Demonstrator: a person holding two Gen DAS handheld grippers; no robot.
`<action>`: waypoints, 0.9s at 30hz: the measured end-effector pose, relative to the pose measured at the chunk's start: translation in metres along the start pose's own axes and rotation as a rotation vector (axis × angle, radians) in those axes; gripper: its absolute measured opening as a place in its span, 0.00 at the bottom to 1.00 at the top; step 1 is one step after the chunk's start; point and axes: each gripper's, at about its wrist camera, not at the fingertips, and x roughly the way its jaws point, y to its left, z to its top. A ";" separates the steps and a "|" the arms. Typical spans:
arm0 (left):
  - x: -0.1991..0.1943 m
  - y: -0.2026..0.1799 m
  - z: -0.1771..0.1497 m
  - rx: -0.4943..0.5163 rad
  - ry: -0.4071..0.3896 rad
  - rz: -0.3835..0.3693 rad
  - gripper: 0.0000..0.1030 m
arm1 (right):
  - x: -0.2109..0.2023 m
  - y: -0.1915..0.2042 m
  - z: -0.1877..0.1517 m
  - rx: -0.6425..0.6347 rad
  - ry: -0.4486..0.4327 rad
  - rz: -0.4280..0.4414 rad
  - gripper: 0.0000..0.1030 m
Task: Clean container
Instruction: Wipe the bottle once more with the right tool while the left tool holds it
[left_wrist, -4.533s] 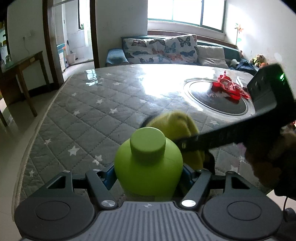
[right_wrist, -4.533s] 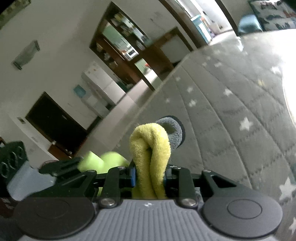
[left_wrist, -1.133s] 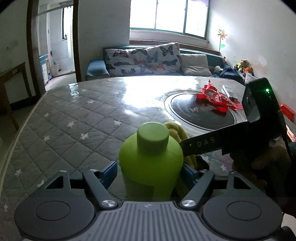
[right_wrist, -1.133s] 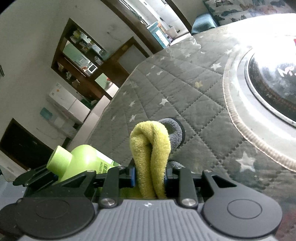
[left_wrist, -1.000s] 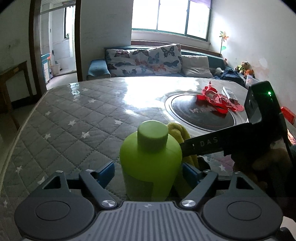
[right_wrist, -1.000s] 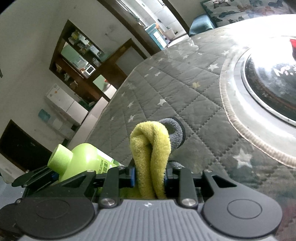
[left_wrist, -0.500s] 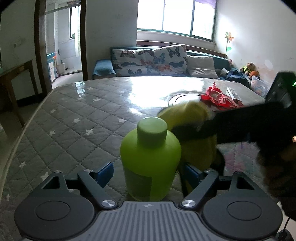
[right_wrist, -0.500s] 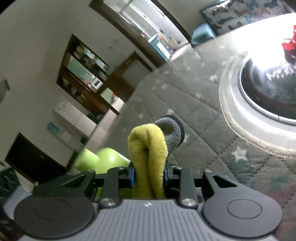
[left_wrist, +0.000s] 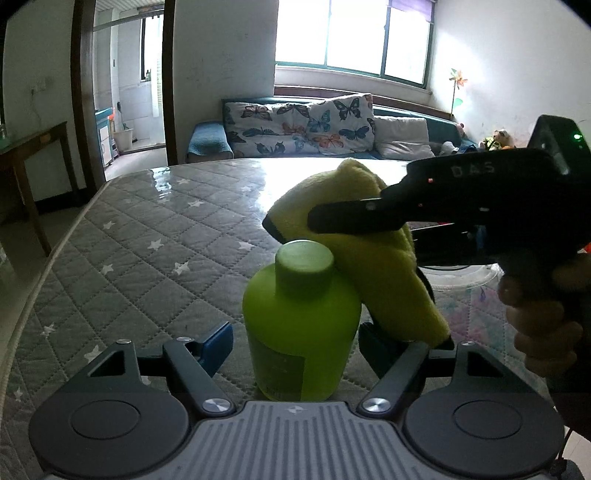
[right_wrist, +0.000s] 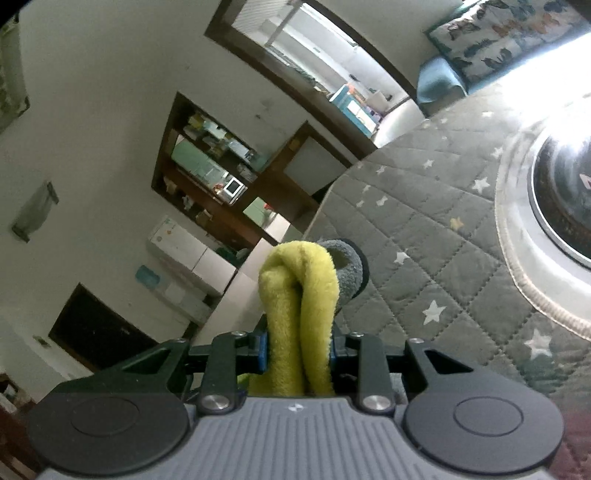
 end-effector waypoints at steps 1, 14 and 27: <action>0.000 0.000 0.000 -0.002 0.001 -0.001 0.75 | 0.000 -0.002 0.001 0.007 0.000 0.001 0.26; -0.001 -0.001 -0.003 -0.015 0.012 0.006 0.76 | 0.023 -0.035 -0.005 0.045 0.061 -0.099 0.26; 0.000 0.001 -0.002 -0.019 0.011 0.007 0.75 | 0.024 -0.043 -0.030 0.011 0.129 -0.152 0.26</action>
